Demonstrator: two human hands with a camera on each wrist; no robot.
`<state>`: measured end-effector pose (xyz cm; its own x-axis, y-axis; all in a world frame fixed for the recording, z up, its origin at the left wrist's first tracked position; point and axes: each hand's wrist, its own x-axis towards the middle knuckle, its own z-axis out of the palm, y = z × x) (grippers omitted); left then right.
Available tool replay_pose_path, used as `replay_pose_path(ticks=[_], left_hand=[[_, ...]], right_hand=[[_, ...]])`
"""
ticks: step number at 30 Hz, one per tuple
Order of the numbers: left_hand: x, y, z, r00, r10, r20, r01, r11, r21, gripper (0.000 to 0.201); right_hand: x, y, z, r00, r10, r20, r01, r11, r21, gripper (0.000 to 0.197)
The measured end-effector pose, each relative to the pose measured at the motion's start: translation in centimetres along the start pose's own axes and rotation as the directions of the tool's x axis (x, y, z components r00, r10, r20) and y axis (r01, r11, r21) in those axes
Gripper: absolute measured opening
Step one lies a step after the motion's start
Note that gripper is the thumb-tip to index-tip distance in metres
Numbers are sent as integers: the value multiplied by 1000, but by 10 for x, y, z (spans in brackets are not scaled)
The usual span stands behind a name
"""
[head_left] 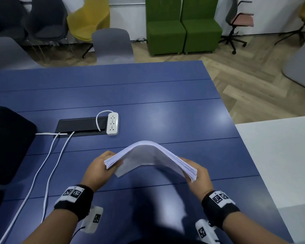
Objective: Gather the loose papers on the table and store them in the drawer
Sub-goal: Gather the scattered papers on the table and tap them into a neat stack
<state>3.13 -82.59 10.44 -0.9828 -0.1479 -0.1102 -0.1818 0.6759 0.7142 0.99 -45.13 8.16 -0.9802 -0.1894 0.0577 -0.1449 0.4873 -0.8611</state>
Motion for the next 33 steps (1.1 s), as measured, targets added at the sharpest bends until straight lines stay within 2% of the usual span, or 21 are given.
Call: replay_pose_path(ticks=[2,4,6,8,11,13,15,17,20,23,26,28,29,31,33], left_hand=[[-7,-6,2,1000,-7,-23,5,997,-70,15],[-14,-18,10,997,-68,36,72,988,-138,19],[-23,-28,17,989,-103,109,120,980,-156,24],[-26,-27,19,988,-104,111,124,975,-187,29],[-24,-23,19,989,-132,62,143,957,-251,32],[-24,-22,22,987,-158,37,161,938,-307,45],[-25,-15,25,976,-219,-7,192,872,-450,51],[-26,-2,24,965,-244,-98,146,807,-572,47],[-27,12,20,936,-235,-263,13,767,-641,55],[-26,17,21,905,-293,-307,22,754,-656,57],[-21,20,23,901,-338,-271,101,772,-627,50],[-16,20,20,897,-339,-283,100,780,-618,47],[-15,21,17,899,-324,-296,82,786,-612,50],[-14,24,12,908,-257,-331,35,834,-551,60],[-17,31,7,915,-116,-387,-31,935,-354,68]], right_hand=[[-6,0,0,999,-39,-8,39,999,10,42],[-10,5,4,996,81,26,-80,997,-10,31],[-15,11,8,960,255,113,-248,966,-68,23],[-13,18,10,939,311,144,-296,948,-114,20],[-4,20,7,935,320,151,-311,947,-83,14],[0,19,8,930,332,159,-326,943,-66,8],[0,24,10,927,336,169,-327,942,-79,20],[-4,28,10,940,296,167,-282,954,-103,29],[-9,15,3,956,207,207,-189,976,-105,27],[-13,10,-1,943,180,280,-149,980,-130,37],[-12,29,2,922,219,319,-173,971,-165,32],[-10,32,0,924,217,315,-178,973,-146,32],[-10,29,-3,929,213,304,-186,976,-115,29],[-10,27,-5,950,172,261,-162,985,-60,37],[-8,24,-6,956,166,240,-161,986,-44,36]])
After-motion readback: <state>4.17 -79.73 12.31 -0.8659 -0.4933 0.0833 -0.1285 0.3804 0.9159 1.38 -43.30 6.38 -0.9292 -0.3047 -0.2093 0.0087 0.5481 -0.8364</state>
